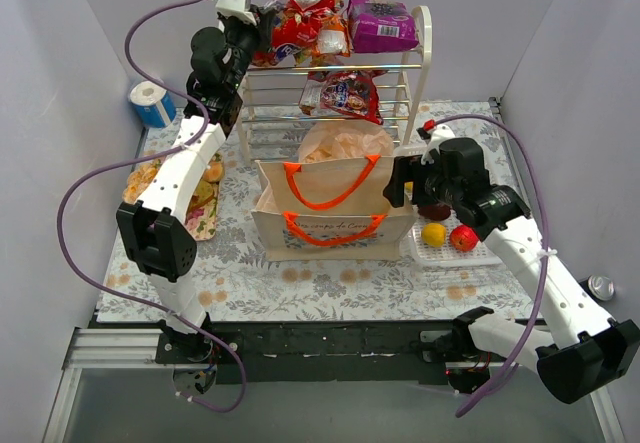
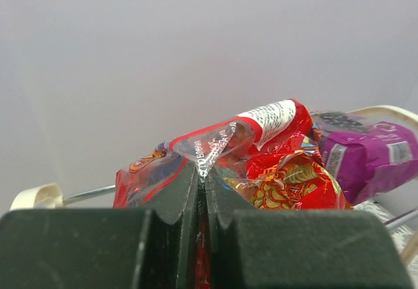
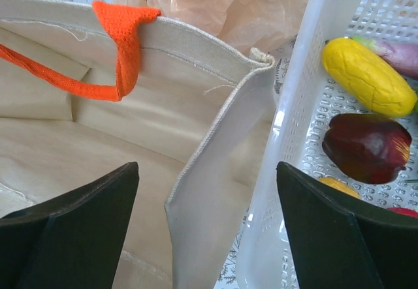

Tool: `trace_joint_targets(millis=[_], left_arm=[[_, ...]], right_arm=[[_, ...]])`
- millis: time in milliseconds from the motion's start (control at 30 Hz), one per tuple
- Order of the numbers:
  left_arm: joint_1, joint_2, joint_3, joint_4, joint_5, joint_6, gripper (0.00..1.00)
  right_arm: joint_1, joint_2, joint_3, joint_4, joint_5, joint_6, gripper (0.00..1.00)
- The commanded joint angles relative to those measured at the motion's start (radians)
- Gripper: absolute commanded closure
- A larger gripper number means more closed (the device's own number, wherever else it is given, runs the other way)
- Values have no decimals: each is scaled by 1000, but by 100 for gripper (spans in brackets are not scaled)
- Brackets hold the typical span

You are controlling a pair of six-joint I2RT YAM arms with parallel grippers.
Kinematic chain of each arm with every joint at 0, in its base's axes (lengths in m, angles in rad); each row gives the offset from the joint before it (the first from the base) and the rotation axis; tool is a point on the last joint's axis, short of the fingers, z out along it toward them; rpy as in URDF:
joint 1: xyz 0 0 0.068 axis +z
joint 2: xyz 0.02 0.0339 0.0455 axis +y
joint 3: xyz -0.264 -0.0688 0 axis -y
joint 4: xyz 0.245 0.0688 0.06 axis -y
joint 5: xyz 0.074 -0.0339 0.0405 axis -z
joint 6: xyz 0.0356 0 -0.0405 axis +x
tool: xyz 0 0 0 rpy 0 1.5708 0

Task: Place the mixed food into the grocery bags and tie them

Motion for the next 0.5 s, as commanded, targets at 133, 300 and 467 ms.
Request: trace_joint_targets(millis=[133, 300, 467], left_arm=[[-6, -126, 116, 204, 51, -38, 100], [-21, -193, 113, 174, 94, -62, 100], [-70, -308, 7, 172, 126, -94, 100]], right_arm=[[2, -27, 219, -78, 128, -50, 6], [2, -37, 335, -55, 70, -30, 6], [0, -45, 375, 102, -148, 81, 6]])
